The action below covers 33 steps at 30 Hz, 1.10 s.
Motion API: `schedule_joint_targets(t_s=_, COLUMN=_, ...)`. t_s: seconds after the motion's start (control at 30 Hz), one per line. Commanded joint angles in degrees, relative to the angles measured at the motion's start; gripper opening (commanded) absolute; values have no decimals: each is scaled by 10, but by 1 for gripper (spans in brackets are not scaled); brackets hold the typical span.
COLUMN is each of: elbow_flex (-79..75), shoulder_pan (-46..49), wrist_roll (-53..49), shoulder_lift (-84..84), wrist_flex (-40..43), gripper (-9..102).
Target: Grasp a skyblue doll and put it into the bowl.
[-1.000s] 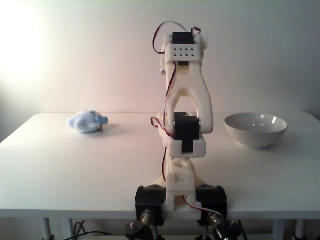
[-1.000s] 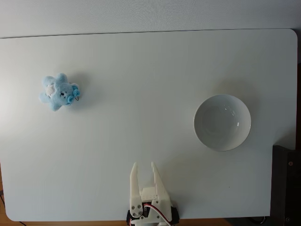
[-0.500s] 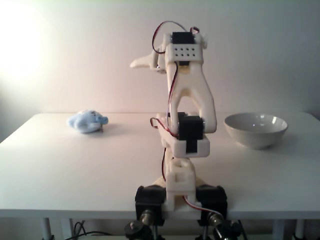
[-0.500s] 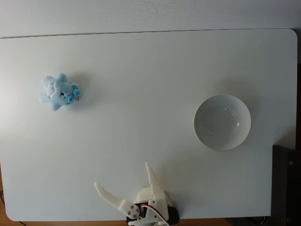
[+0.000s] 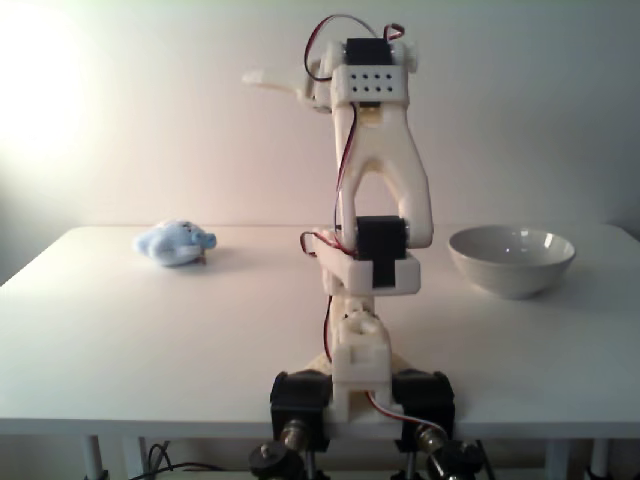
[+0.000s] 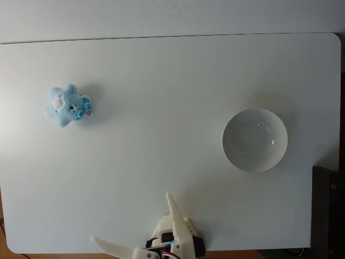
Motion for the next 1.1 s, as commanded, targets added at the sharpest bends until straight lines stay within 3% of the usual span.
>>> schedule_joint_targets(t_s=0.0, elbow_flex=-120, shoulder_pan=-5, wrist_roll=2, shoulder_lift=-180, wrist_flex=-7, gripper=80)
schedule_joint_targets(t_s=0.43, elbow_flex=-555, shoulder_pan=-31, wrist_roll=73, shoulder_lift=-690, wrist_flex=-5, gripper=80)
schedule_joint_targets(t_s=0.6, elbow_flex=-658, shoulder_pan=-72, wrist_roll=66, shoulder_lift=-787, wrist_flex=-5, gripper=83)
schedule_joint_targets(t_s=0.83, elbow_flex=-737, shoulder_pan=-82, wrist_roll=67, shoulder_lift=-910, wrist_flex=-7, gripper=102)
schedule_joint_targets(t_s=1.07, elbow_flex=-821, shoulder_pan=-106, wrist_roll=67, shoulder_lift=-1012, wrist_flex=-7, gripper=102)
